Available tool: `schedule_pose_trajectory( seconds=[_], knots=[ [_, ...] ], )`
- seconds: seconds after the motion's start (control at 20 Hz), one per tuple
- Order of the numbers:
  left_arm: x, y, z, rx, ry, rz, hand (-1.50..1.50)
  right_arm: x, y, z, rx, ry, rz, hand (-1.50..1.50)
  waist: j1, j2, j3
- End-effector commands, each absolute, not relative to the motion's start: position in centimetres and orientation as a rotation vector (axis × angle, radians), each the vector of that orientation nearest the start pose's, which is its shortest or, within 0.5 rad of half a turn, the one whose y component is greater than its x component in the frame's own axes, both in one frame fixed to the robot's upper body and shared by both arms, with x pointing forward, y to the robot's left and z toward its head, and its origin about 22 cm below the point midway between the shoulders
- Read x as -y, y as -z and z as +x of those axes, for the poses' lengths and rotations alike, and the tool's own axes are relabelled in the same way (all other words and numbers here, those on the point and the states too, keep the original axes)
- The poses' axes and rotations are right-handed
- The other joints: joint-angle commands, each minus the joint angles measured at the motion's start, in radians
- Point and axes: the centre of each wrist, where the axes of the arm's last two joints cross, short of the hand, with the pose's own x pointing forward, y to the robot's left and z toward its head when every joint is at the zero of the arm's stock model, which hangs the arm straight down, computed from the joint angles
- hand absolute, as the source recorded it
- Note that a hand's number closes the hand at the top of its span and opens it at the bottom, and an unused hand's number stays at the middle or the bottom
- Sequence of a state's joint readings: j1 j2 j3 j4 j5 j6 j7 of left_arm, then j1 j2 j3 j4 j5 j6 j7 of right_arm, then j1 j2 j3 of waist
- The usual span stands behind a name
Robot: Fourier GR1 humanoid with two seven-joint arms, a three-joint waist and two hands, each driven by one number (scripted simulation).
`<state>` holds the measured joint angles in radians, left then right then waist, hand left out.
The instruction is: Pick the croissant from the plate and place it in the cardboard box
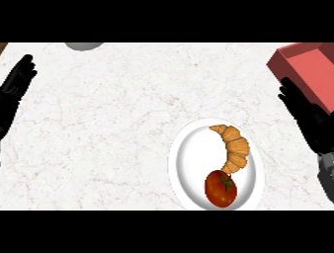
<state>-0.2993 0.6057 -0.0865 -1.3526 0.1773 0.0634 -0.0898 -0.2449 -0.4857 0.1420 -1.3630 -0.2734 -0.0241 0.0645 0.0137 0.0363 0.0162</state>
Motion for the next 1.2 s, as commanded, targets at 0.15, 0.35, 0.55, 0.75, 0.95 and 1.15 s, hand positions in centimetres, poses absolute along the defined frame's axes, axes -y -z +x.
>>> schedule_pose_trajectory(
  seconds=[0.15,0.35,0.55,0.75,0.95,1.15],
  knots=[
    [-32.2,-5.5,29.8,1.626,0.055,0.233,0.0,35.7,-5.2,28.3,1.666,0.113,-0.219,1.5,-0.028,-0.046,-0.015],
    [-27.7,-4.1,29.3,1.55,-0.077,0.051,0.0,39.6,-2.4,25.7,1.518,-0.087,-0.649,1.5,-0.008,-0.038,-0.015],
    [-26.9,-4.9,28.1,1.548,-0.099,0.06,0.0,39.2,0.3,24.8,1.73,0.009,-0.68,-1.5,-0.006,-0.038,-0.014],
    [-27.5,-5.7,26.8,1.533,-0.106,0.074,0.0,38.8,-2.7,24.1,1.781,-0.266,-0.609,-1.5,-0.011,-0.041,-0.016],
    [-26.0,-5.1,27.4,1.534,-0.114,0.06,0.0,40.7,-6.9,23.6,1.608,-0.574,-0.629,-1.5,-0.024,-0.041,-0.019],
    [-25.6,-5.3,27.2,1.546,-0.098,0.063,0.0,39.5,-10.6,24.3,1.407,-0.805,-0.514,-1.5,-0.014,-0.041,-0.021]
  ],
)
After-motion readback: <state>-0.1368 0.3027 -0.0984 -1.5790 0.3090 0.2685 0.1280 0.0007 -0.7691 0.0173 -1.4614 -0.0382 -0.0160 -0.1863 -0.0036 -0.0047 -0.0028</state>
